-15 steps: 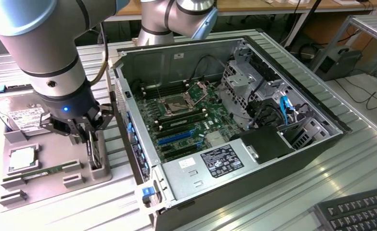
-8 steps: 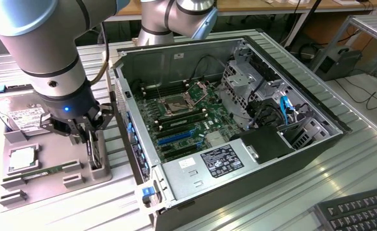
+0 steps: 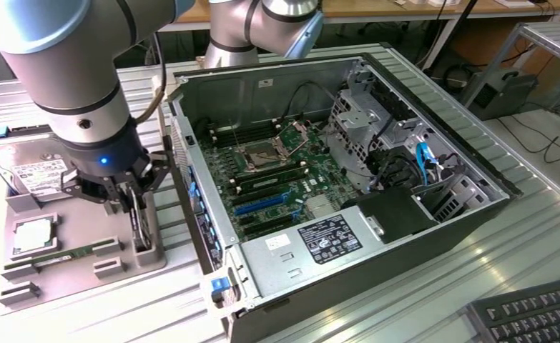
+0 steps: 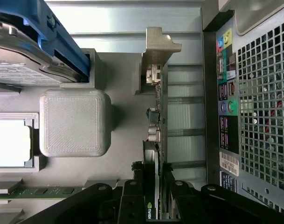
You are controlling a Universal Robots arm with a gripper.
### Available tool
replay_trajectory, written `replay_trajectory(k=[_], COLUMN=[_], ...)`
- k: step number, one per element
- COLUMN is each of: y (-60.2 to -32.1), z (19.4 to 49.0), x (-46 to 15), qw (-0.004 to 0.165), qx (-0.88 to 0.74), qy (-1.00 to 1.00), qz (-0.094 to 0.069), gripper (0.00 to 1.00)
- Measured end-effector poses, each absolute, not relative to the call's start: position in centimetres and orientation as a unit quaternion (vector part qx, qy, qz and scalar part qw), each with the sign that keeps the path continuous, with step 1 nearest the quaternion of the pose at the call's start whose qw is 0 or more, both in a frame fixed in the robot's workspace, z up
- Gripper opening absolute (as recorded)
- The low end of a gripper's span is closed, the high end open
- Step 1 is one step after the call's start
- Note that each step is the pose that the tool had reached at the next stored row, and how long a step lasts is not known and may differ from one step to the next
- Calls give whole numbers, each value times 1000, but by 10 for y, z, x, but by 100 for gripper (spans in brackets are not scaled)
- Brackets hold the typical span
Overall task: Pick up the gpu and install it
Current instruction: 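Pick up the gpu and move the gpu toward the slot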
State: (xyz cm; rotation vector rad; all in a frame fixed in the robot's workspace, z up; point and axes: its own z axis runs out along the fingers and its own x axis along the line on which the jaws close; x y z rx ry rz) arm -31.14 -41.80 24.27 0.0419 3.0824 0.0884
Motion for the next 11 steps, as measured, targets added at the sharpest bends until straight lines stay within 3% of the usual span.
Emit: replay_trajectory(k=[11], y=[-418], z=[253], x=[-306], qw=[25], qx=[-7], qy=[999], qz=[30], gripper=[26])
